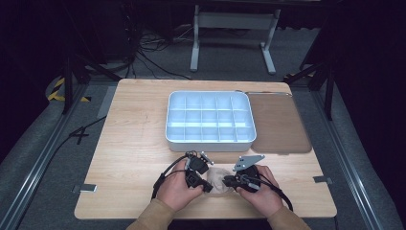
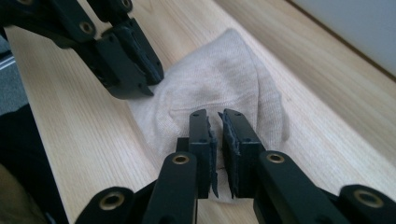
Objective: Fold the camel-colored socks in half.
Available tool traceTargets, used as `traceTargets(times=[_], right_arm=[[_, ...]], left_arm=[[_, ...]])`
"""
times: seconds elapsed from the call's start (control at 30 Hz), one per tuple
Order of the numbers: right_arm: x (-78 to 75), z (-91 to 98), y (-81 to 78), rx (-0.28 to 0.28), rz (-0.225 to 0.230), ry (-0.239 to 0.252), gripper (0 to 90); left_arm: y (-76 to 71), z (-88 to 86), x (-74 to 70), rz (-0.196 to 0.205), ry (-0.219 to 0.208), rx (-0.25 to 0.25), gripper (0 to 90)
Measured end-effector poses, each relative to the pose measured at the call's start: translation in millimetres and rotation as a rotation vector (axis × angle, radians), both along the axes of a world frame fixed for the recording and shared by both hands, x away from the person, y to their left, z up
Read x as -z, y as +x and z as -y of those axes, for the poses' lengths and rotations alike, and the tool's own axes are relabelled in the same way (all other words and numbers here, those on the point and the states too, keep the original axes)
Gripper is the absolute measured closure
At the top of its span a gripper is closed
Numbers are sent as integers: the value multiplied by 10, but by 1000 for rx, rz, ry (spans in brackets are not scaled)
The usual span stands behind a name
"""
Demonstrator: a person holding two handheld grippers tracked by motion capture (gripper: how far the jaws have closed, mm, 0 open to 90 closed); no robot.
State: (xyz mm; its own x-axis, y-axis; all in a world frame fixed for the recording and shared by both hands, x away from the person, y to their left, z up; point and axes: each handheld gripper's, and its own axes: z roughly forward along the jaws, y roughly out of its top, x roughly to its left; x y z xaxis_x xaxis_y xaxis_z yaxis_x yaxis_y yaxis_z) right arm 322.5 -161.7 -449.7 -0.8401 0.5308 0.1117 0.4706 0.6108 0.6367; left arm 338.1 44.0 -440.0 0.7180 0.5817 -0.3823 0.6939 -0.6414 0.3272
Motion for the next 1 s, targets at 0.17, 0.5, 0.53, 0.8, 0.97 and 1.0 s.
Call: traceTargets(times=[0.17, 0.5, 0.53, 0.8, 0.97, 1.0], right_arm=[[65, 26, 13, -10, -19, 0, 839], [85, 21, -39, -14, -7, 1, 844], [87, 25, -43, -14, -4, 2, 844], [80, 49, -63, -17, 4, 4, 844], [85, 110, -30, -8, -2, 16, 859], [85, 110, -30, -8, -2, 16, 859]], left_arm=[[-19, 6, -119, 41, -59, -15, 785], [-5, 159, -105, 227, -154, -71, 839], [-5, 176, -63, 235, -133, -75, 831], [42, 183, 69, 223, -53, -63, 842], [47, 169, 100, 157, -48, -75, 859], [47, 169, 100, 157, -48, -75, 863]])
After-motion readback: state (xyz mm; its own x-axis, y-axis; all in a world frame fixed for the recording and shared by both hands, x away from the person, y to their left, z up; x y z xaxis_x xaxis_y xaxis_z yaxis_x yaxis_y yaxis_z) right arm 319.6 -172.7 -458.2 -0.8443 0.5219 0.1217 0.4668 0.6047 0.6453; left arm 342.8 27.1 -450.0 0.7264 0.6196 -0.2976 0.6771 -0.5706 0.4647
